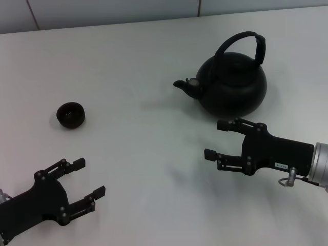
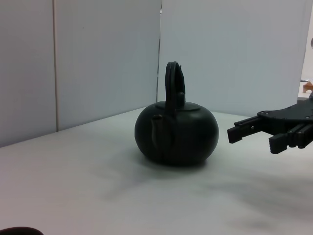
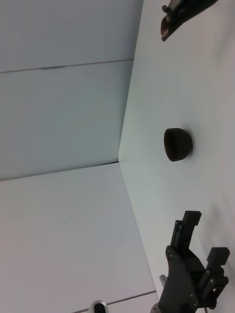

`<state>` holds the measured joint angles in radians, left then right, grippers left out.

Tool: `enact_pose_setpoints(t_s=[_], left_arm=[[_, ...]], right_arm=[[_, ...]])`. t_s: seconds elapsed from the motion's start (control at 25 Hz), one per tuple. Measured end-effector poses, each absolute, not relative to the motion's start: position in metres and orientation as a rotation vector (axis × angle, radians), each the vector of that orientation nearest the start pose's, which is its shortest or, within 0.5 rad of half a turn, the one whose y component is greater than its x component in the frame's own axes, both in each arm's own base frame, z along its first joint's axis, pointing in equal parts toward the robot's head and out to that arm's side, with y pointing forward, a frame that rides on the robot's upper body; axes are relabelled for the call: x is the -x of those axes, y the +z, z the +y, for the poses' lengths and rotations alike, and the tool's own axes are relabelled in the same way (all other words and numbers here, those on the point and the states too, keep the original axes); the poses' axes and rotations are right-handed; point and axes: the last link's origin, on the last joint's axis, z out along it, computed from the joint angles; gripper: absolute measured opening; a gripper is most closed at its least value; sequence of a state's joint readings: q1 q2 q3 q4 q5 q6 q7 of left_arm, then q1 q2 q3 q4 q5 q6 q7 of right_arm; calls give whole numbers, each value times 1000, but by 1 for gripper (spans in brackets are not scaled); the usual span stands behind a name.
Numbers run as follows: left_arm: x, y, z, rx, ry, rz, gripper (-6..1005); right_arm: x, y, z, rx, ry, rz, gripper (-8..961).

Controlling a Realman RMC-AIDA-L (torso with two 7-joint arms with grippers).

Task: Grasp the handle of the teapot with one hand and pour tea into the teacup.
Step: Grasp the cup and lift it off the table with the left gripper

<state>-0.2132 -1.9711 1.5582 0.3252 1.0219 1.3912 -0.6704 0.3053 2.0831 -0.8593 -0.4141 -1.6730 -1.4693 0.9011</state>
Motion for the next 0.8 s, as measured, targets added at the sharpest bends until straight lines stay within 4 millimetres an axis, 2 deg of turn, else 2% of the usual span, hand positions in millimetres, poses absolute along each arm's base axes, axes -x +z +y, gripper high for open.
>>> enact_pose_setpoints(t_s=[0.44, 0.56, 0.64, 0.72, 0.76, 0.8], left_arm=[[335, -43, 226, 2543, -737, -397, 786], [338, -32, 237, 2412, -742, -391, 787], [339, -20, 257, 2285, -731, -395, 788], [339, -19, 263, 2277, -724, -394, 789], [337, -19, 274, 2272, -696, -393, 789], [337, -19, 274, 2272, -696, -393, 789]], right_arm=[[-316, -39, 258, 2542, 783, 517, 837], [-316, -39, 258, 2542, 783, 517, 837], [-316, -39, 259, 2542, 783, 514, 836], [-316, -38, 259, 2542, 784, 512, 836], [-316, -38, 258, 2543, 785, 512, 836], [-316, -38, 258, 2543, 785, 512, 836]])
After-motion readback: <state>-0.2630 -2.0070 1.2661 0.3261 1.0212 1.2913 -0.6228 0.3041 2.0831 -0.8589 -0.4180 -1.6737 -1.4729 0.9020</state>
